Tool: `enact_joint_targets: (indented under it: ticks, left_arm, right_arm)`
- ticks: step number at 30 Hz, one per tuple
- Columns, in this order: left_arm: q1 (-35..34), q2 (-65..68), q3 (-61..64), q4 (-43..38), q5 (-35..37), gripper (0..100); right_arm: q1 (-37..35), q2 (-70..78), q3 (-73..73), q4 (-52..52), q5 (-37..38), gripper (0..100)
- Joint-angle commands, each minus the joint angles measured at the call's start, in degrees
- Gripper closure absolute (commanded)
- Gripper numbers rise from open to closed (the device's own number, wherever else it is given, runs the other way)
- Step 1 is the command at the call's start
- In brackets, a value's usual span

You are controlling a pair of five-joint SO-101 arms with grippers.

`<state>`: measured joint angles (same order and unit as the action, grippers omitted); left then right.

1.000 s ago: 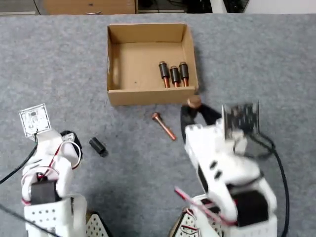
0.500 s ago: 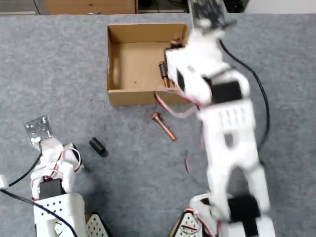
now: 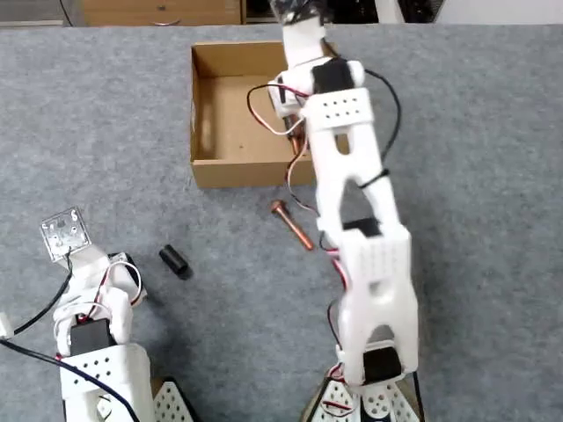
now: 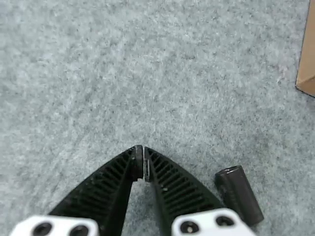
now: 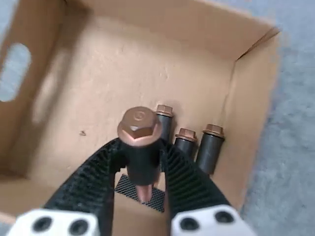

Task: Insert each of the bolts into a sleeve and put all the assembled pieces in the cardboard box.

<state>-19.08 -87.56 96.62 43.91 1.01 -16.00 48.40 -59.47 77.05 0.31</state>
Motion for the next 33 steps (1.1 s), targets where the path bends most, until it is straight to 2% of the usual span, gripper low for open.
enact_joint_targets:
  ticks: [1, 6, 14, 16, 21, 26, 33]
  left_arm:
    - [-0.4, -0.5, 0.7, -1.0, -0.2, 98]
    - [-0.4, -0.5, 0.7, -1.0, -0.2, 98]
    - [-0.4, -0.5, 0.7, -1.0, -0.2, 98]
    - [-0.4, -0.5, 0.7, -1.0, -0.2, 98]
    - [-0.4, -0.5, 0.7, -1.0, -0.2, 98]
    - [-0.4, -0.5, 0.7, -1.0, -0.2, 98]
    - [-0.4, -0.5, 0.7, -1.1, -0.2, 98]
  right_arm:
    - [0.6, 9.9, -16.2, 1.8, 1.0, 99.8]
    - [0.5, 22.0, -26.2, 1.8, 1.1, 99.8]
    - [-0.1, 28.4, -27.9, 1.8, 1.1, 99.4]
    - [-0.1, 28.3, -27.9, 1.9, 1.6, 95.2]
    - [-0.3, 27.6, -29.7, 5.2, 2.5, 76.6]
    - [-0.4, 26.0, -36.0, 10.7, 2.3, 75.6]
    - [-0.4, 17.6, -36.0, 19.0, 2.3, 75.6]
